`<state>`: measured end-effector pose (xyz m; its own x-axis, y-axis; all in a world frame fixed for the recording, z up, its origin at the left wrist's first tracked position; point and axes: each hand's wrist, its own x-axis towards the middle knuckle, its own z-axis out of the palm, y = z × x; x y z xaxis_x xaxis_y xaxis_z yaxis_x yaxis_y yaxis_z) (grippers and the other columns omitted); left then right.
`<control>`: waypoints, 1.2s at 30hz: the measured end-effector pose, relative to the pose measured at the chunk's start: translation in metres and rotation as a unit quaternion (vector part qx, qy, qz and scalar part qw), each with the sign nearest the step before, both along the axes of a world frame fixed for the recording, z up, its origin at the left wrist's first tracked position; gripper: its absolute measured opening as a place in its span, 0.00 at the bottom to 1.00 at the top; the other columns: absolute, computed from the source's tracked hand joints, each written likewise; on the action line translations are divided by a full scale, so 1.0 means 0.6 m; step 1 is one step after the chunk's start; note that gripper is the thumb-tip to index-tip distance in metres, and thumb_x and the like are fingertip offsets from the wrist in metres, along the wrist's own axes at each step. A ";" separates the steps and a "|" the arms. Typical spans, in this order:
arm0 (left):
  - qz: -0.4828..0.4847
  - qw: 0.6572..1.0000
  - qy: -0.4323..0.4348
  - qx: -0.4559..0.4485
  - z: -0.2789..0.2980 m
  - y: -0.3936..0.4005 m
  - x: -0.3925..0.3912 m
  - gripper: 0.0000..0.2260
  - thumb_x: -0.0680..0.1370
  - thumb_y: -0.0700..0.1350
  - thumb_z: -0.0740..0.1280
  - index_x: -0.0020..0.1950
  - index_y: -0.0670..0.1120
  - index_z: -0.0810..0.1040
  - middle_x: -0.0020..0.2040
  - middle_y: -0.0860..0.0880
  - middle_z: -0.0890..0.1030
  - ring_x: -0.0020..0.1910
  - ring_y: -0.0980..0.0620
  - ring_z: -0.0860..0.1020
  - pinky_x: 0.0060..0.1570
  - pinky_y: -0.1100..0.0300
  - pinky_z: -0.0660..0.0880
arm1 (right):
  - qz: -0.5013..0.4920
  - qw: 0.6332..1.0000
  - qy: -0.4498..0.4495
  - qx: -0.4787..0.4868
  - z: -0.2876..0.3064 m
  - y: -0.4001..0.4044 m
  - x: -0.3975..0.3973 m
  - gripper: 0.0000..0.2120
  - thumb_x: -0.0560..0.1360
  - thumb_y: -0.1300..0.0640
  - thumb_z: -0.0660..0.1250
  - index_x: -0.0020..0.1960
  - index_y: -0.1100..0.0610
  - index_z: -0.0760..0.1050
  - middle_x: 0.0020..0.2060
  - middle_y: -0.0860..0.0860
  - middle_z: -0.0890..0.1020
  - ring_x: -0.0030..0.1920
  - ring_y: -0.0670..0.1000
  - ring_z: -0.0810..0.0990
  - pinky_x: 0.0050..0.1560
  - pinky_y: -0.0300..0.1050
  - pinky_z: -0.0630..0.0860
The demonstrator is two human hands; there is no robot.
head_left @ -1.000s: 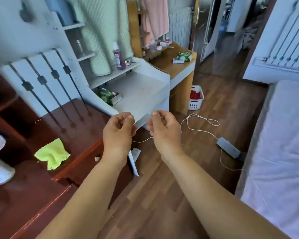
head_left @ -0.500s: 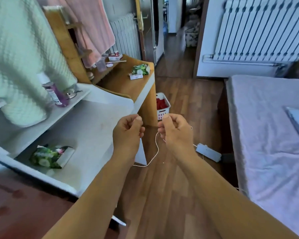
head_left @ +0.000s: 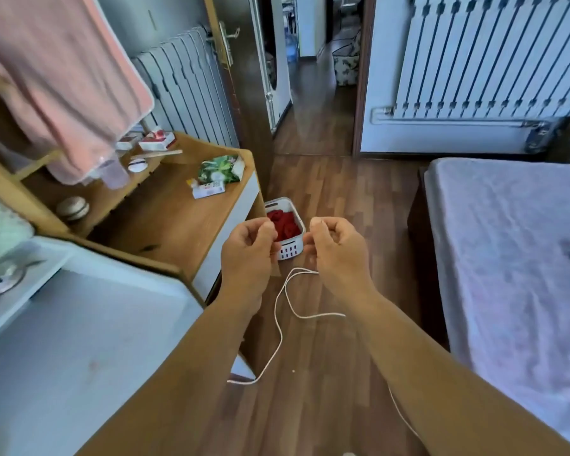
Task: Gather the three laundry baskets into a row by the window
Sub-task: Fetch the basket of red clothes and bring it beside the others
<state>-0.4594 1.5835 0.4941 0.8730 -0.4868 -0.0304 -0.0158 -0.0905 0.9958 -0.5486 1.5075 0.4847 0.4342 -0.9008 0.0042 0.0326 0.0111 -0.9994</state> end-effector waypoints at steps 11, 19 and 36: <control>0.002 1.000 0.015 0.013 -0.050 -0.319 0.204 0.05 0.78 0.49 0.64 0.47 0.52 0.80 0.37 0.55 0.82 0.37 0.56 0.79 0.41 0.61 0.77 | -0.011 0.999 0.029 -0.011 -0.028 -0.329 0.211 0.08 0.77 0.50 0.61 0.47 0.52 0.76 0.35 0.48 0.83 0.34 0.43 0.80 0.44 0.45 0.80; -0.015 0.999 0.025 0.020 -0.053 -0.556 0.382 0.04 0.76 0.52 0.63 0.46 0.56 0.78 0.40 0.52 0.82 0.41 0.53 0.81 0.51 0.51 0.80 | -0.001 0.996 0.069 -0.052 -0.029 -0.556 0.396 0.10 0.78 0.47 0.59 0.49 0.50 0.76 0.37 0.45 0.82 0.36 0.40 0.81 0.41 0.37 0.78; 0.265 0.953 0.145 0.018 -0.136 -0.980 0.650 0.05 0.79 0.45 0.63 0.45 0.51 0.77 0.38 0.51 0.78 0.35 0.56 0.76 0.35 0.66 0.74 | 0.189 0.980 0.069 0.000 -0.100 -1.069 0.735 0.09 0.73 0.45 0.61 0.44 0.49 0.76 0.30 0.42 0.83 0.30 0.38 0.80 0.40 0.44 0.80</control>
